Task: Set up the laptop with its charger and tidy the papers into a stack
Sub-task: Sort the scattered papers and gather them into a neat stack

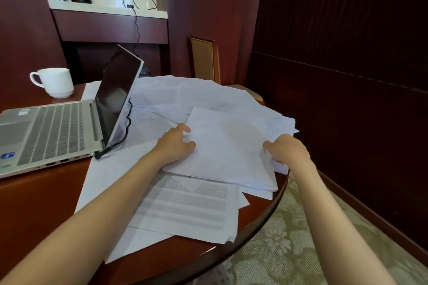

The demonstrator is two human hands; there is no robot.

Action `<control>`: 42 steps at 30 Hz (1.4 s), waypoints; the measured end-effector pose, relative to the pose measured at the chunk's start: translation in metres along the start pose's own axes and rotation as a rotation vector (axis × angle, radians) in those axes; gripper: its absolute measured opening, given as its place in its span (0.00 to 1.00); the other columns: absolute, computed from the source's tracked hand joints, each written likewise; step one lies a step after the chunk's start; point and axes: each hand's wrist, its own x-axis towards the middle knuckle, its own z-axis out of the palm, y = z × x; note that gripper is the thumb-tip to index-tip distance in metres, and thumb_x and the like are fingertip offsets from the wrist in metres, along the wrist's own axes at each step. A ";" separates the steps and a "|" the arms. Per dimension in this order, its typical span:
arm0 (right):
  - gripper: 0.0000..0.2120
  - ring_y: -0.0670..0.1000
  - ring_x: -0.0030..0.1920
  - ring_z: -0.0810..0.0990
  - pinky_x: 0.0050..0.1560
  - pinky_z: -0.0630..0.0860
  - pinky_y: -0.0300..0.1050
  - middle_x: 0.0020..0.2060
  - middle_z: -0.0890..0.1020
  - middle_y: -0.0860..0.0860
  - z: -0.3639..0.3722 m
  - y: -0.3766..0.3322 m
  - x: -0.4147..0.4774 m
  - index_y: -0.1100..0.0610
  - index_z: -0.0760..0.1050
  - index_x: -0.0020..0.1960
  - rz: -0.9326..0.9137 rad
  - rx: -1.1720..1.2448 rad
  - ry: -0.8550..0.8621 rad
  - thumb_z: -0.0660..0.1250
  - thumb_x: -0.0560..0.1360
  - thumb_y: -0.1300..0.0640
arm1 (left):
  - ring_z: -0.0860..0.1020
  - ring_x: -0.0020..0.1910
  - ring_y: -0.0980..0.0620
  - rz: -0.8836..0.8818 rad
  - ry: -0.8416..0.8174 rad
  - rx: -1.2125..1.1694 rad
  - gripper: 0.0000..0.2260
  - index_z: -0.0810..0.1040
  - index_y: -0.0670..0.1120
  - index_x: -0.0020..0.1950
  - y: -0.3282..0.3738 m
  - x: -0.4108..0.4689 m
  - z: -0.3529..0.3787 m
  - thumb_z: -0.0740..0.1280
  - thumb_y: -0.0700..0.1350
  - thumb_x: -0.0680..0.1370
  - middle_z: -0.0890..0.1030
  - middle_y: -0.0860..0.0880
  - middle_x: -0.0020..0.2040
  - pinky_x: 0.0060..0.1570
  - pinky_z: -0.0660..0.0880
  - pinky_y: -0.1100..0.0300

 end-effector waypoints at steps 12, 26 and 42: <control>0.10 0.60 0.57 0.73 0.50 0.70 0.47 0.55 0.75 0.58 0.004 -0.047 0.010 0.61 0.73 0.51 -0.178 -0.233 0.152 0.59 0.77 0.56 | 0.73 0.54 0.48 0.027 0.015 0.038 0.16 0.68 0.47 0.65 0.007 0.021 -0.013 0.62 0.47 0.78 0.72 0.46 0.63 0.49 0.67 0.60; 0.22 0.58 0.67 0.66 0.65 0.66 0.50 0.68 0.64 0.56 0.052 -0.144 0.079 0.57 0.63 0.72 -0.554 -0.160 -0.070 0.57 0.79 0.53 | 0.48 0.75 0.43 -0.084 -0.030 0.504 0.20 0.68 0.53 0.70 -0.025 0.100 -0.020 0.50 0.56 0.81 0.46 0.42 0.77 0.72 0.49 0.49; 0.21 0.55 0.72 0.58 0.72 0.49 0.53 0.71 0.63 0.56 0.095 -0.126 0.111 0.55 0.62 0.72 -0.564 -0.128 -0.062 0.50 0.81 0.50 | 0.49 0.76 0.48 -0.226 0.002 0.483 0.25 0.56 0.48 0.76 -0.046 0.183 -0.002 0.47 0.56 0.81 0.49 0.47 0.78 0.71 0.47 0.42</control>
